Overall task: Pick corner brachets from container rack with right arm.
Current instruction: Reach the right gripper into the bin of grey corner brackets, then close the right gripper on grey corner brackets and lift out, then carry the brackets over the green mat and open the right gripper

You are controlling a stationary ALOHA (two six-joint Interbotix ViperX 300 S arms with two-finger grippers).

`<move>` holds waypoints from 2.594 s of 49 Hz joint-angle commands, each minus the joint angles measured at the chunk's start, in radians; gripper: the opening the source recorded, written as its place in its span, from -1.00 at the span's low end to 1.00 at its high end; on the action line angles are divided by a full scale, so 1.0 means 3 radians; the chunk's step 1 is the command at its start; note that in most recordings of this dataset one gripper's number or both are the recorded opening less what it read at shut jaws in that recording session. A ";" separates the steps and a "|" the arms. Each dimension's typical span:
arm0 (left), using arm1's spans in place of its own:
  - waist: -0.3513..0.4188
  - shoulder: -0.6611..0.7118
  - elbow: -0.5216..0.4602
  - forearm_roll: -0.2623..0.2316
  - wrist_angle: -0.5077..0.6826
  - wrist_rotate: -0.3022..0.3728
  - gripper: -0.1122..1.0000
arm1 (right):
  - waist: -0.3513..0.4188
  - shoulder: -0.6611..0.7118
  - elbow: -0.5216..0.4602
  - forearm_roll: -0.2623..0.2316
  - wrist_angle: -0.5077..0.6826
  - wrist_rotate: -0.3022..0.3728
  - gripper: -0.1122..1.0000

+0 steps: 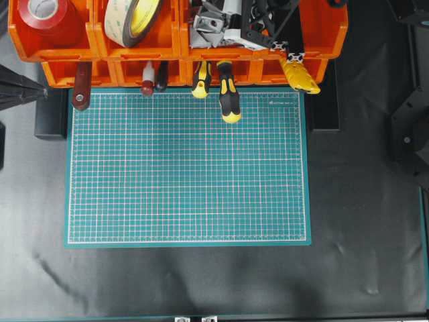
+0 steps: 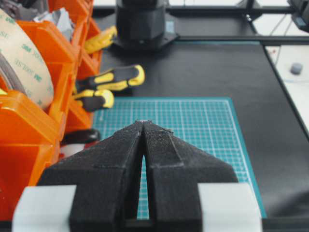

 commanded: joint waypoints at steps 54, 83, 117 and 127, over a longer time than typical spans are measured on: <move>-0.0056 -0.0077 -0.0123 0.0010 0.0138 -0.0015 -0.80 | 0.0736 -0.0608 -0.0562 -0.0097 0.0179 -0.0056 -0.28; -0.0179 -0.0123 -0.0138 0.0010 0.0143 -0.0061 -0.80 | 0.1948 -0.1089 0.1355 -0.0097 -0.1156 0.0358 -0.28; -0.0153 -0.0215 -0.0148 0.0010 0.0143 -0.0015 -0.80 | 0.1759 0.0670 0.1299 -0.0337 -0.2245 0.0015 -0.28; -0.0153 -0.0215 -0.0148 0.0015 0.0143 -0.0015 -0.80 | 0.1652 0.0828 0.1176 -0.0337 -0.2255 -0.0061 -0.28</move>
